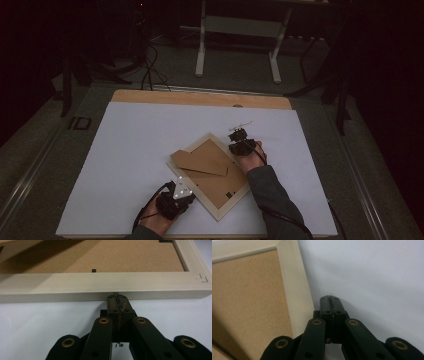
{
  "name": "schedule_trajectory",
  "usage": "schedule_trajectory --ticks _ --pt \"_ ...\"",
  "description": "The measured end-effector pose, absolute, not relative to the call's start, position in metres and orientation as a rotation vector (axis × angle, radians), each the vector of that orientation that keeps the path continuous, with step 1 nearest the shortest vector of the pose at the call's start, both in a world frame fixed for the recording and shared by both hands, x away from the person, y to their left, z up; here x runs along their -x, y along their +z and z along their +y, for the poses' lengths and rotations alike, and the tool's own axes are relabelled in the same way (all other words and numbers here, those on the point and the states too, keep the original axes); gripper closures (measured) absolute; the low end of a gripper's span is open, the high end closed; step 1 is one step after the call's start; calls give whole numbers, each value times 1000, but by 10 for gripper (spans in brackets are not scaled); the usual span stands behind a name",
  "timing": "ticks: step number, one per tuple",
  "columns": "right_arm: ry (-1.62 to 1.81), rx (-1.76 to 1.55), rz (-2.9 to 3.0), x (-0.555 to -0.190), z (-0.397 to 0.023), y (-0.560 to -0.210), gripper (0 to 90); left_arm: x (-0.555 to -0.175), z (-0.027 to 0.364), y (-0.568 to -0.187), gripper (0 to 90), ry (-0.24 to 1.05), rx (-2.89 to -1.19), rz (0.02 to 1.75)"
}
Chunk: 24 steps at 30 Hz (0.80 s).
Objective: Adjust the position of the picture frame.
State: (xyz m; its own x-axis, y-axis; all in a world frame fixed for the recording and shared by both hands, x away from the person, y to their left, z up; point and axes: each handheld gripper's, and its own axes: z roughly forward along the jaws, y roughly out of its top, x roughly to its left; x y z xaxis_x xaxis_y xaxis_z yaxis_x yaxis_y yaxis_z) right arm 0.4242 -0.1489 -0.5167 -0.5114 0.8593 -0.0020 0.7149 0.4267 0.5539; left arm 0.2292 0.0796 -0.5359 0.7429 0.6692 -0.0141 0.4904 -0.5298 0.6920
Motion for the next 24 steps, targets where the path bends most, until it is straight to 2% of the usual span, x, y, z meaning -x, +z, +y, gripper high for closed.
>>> schedule_trajectory --ticks 10,17,24 --pt "773 -1358 2401 -428 -145 -514 900 -232 83 -536 900 303 -2228 860" --pt "842 -1266 2419 -402 -164 -496 879 -235 97 -530 900 360 -2179 903" --pt "907 -1249 2447 -368 -194 -487 874 -246 129 -523 897 420 -2069 1032"
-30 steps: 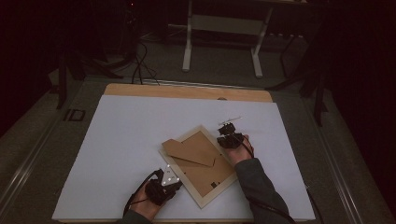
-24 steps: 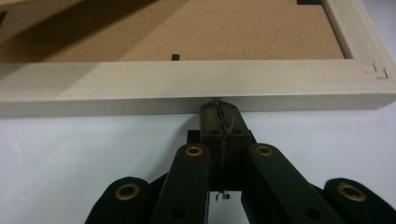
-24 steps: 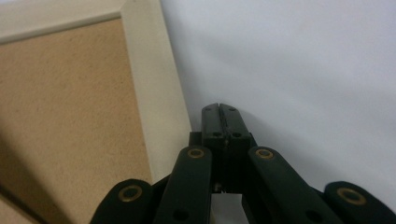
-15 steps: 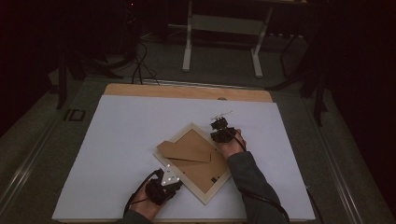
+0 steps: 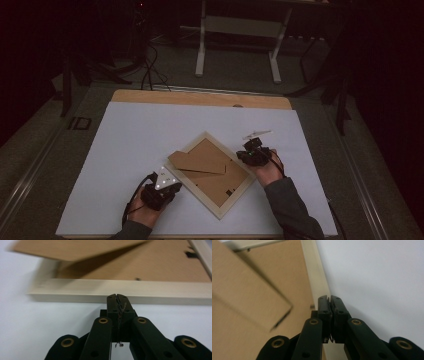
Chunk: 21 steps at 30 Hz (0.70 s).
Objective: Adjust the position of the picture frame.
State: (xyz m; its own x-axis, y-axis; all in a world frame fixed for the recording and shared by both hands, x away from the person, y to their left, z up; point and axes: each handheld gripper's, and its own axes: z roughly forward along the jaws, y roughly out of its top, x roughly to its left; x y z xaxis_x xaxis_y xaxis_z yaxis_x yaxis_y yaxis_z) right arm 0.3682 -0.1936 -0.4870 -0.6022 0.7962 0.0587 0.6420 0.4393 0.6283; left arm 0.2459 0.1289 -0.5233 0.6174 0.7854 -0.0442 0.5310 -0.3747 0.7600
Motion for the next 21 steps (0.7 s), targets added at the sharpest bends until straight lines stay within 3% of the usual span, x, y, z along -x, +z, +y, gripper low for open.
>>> schedule_trajectory --ticks 21 --pt "834 -1349 2428 -299 -251 -513 900 -274 180 -521 894 507 -1961 1220"
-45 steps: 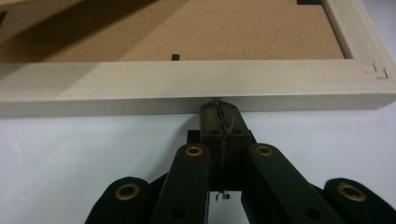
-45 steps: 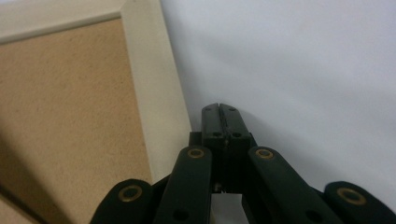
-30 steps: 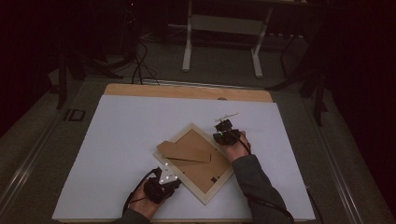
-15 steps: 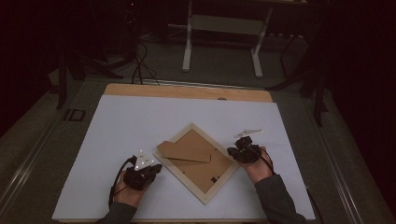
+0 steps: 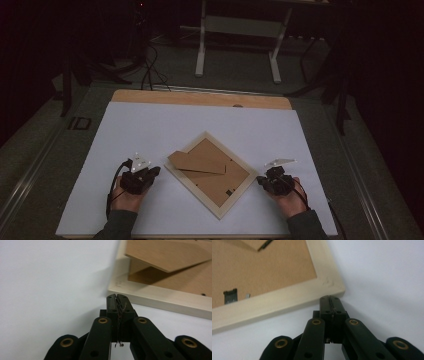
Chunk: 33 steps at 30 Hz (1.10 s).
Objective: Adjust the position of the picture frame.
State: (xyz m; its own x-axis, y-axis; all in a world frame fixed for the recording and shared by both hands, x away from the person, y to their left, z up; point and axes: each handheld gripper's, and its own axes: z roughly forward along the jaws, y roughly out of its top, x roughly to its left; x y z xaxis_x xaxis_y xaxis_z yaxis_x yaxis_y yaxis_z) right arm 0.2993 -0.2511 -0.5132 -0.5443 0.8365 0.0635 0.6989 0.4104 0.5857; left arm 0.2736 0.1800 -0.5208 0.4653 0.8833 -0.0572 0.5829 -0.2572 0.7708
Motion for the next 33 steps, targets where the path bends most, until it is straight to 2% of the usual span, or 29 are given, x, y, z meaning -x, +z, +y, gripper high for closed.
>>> schedule_trajectory --ticks 12,21,33 --pt "823 -1378 2445 -300 -247 -519 900 -283 178 -525 893 482 -1959 1245" --pt "818 -1351 2512 -293 -240 -518 900 -305 178 -533 895 447 -1940 1325" --pt "841 -1361 2525 -294 -240 -518 900 -325 164 -535 898 469 -1981 1291"
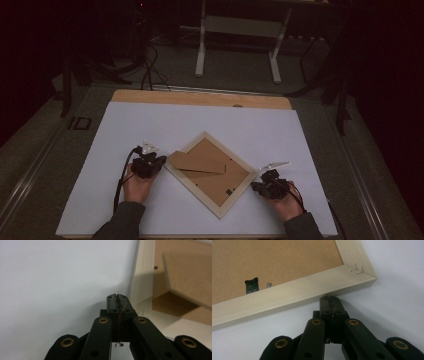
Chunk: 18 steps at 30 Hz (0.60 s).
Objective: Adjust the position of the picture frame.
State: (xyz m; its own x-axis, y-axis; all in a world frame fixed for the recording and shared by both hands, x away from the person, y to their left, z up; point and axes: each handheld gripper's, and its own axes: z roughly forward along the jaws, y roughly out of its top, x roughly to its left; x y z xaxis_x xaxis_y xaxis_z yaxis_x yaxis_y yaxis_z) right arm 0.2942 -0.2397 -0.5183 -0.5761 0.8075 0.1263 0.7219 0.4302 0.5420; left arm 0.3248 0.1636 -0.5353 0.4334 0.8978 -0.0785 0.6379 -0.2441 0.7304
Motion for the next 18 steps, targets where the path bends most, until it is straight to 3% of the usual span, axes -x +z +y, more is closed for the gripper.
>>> schedule_trajectory --ticks 18 --pt "854 -1383 2439 -301 -228 -521 900 -306 161 -539 900 438 -1987 1290"
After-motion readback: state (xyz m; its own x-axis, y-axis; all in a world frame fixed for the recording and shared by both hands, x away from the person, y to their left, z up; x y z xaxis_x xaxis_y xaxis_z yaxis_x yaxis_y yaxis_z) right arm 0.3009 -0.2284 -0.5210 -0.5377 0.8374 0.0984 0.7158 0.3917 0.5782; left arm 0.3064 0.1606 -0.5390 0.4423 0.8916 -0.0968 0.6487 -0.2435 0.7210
